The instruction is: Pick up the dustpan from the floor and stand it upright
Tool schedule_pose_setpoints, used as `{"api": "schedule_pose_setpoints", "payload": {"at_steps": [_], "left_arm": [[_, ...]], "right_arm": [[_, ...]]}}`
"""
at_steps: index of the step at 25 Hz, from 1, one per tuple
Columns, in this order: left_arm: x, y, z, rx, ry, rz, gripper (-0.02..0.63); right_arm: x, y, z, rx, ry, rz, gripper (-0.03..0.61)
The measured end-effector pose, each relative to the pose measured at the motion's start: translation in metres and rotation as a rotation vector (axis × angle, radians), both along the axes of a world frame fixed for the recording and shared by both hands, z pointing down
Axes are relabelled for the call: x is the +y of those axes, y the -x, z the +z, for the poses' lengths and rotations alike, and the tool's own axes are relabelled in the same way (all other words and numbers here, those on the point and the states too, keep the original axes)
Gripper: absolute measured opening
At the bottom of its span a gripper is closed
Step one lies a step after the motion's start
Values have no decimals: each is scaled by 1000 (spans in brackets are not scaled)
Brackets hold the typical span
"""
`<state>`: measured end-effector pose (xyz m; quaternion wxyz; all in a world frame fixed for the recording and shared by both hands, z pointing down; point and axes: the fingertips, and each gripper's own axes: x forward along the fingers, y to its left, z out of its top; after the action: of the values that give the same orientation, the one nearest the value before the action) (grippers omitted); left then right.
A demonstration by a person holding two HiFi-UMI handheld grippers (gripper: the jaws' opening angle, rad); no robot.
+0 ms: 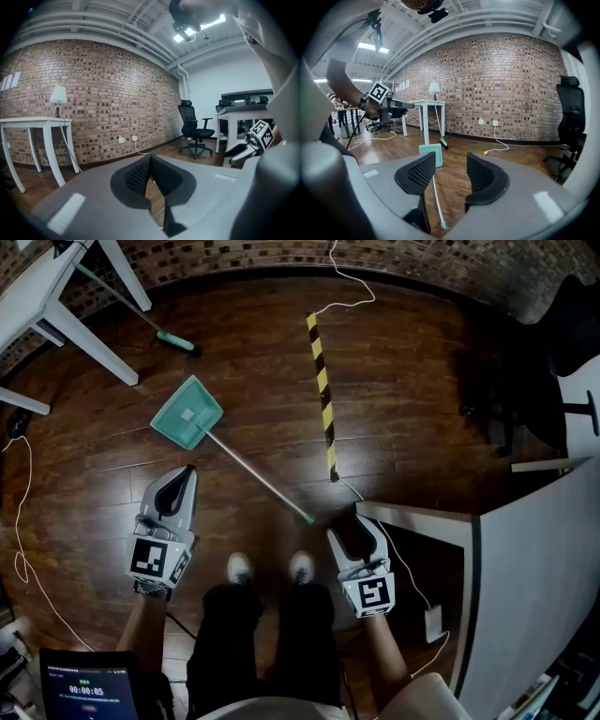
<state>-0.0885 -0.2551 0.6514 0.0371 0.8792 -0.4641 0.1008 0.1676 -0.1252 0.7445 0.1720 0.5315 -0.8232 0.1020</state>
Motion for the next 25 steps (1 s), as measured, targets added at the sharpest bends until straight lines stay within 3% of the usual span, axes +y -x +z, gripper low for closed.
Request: {"api": "schedule_pose_setpoints", "payload": {"at_steps": [9, 14, 20, 25], "left_arm": [[-25, -25, 158, -15, -74, 74, 2], [-28, -31, 255, -47, -13, 72, 2], [-21, -25, 331, -28, -37, 64, 2], [-18, -24, 339, -30, -39, 74, 2]], "right_arm": [[29, -4, 250, 85, 90, -156, 302], [51, -3, 372, 214, 141, -249, 311], [62, -6, 476, 295, 173, -281, 302], [58, -6, 498, 311, 155, -279, 250]]}}
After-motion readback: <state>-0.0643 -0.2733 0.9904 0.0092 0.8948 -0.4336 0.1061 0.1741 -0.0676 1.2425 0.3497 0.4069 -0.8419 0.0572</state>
